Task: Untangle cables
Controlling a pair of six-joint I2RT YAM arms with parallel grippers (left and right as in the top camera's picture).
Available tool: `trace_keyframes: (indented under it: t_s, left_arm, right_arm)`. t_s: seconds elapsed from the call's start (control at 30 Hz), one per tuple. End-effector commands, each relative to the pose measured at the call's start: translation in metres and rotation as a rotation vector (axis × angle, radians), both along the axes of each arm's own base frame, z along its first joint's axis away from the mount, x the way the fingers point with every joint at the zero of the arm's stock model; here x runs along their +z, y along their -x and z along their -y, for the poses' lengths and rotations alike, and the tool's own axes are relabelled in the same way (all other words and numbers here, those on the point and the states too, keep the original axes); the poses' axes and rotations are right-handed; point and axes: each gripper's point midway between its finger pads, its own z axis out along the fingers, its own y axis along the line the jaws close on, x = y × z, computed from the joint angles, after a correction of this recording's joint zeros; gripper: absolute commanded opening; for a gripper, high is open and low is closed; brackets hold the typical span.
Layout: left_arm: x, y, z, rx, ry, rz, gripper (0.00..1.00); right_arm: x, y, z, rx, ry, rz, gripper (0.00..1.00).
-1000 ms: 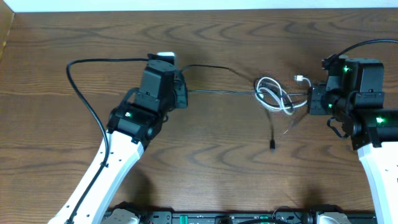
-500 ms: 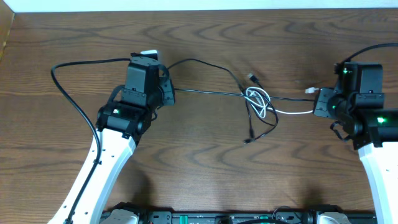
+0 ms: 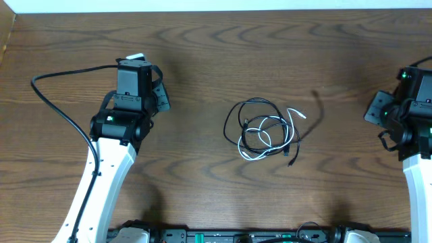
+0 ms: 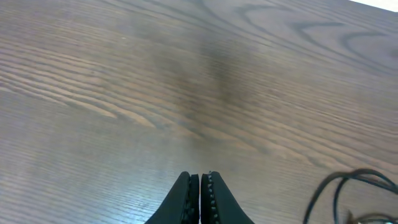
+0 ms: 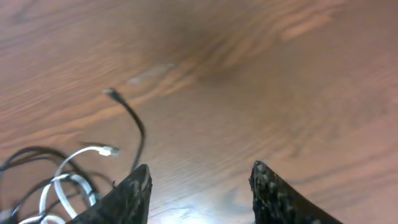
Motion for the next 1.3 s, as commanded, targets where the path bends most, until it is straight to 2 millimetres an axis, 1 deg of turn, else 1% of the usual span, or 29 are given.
trace_keyframes:
  t_s: [0.0,0.1,0.13,0.2,0.23,0.3,0.4,0.43,0.47,0.5,0.63,0.8,0.83,0.87,1.03,1.17,1.27]
  left_arm:
    - [0.006,0.000,0.020,-0.092,0.074,0.009,0.09]
    - [0.007,0.001,0.030,-0.129,0.114,0.005,0.09]
    - [0.007,0.002,0.034,-0.147,0.134,0.004,0.09]
    - [0.008,0.004,0.044,-0.188,0.174,0.000,0.09]
    - [0.009,0.007,0.058,-0.240,0.217,-0.009,0.11]
    - [0.009,0.013,0.077,-0.299,0.235,-0.018,0.13]
    - [0.010,0.018,0.093,-0.351,0.228,-0.018,0.13]
    - [0.010,0.021,0.101,-0.375,0.228,-0.017,0.14]
    - [0.011,0.022,0.105,-0.385,0.228,-0.016,0.14]
    - [0.012,0.024,0.116,-0.416,0.230,-0.010,0.15]
    - [0.012,0.030,0.129,-0.456,0.230,-0.014,0.17]
    - [0.011,0.036,0.141,-0.493,0.230,-0.020,0.17]
    - [0.010,0.037,0.143,-0.497,0.229,-0.023,0.22]
    - [0.009,0.038,0.145,-0.502,0.229,-0.026,0.23]
    - [0.003,0.041,0.154,-0.526,0.226,-0.047,0.23]
    - [-0.004,0.045,0.165,-0.555,0.221,-0.070,0.24]
    - [-0.008,0.048,0.171,-0.572,0.218,-0.085,0.23]
  right_arm:
    - [0.004,-0.003,-0.026,0.148,-0.079,0.026,0.49]
    - [0.003,-0.005,-0.044,0.212,-0.153,0.035,0.49]
    - [0.003,-0.006,-0.054,0.251,-0.187,0.035,0.48]
    - [-0.001,-0.008,-0.068,0.300,-0.230,0.024,0.48]
    - [-0.007,-0.011,-0.079,0.359,-0.242,0.000,0.50]
    - [-0.017,-0.013,-0.088,0.387,-0.249,-0.034,0.50]
    - [-0.026,-0.014,-0.099,0.432,-0.246,-0.070,0.50]
    - [-0.031,-0.014,-0.107,0.460,-0.246,-0.091,0.50]
    - [-0.033,-0.014,-0.109,0.467,-0.246,-0.098,0.51]
    - [-0.041,-0.013,-0.123,0.505,-0.251,-0.131,0.53]
    - [-0.056,-0.010,-0.141,0.553,-0.257,-0.193,0.56]
    - [-0.076,-0.008,-0.153,0.583,-0.263,-0.271,0.59]
    - [-0.082,-0.008,-0.154,0.579,-0.254,-0.289,0.59]
    - [-0.086,-0.008,-0.155,0.576,-0.250,-0.303,0.59]
    - [-0.109,-0.009,-0.165,0.581,-0.245,-0.375,0.60]
    - [-0.122,-0.009,-0.170,0.589,-0.246,-0.412,0.60]
    - [-0.131,-0.009,-0.172,0.564,-0.247,-0.440,0.60]
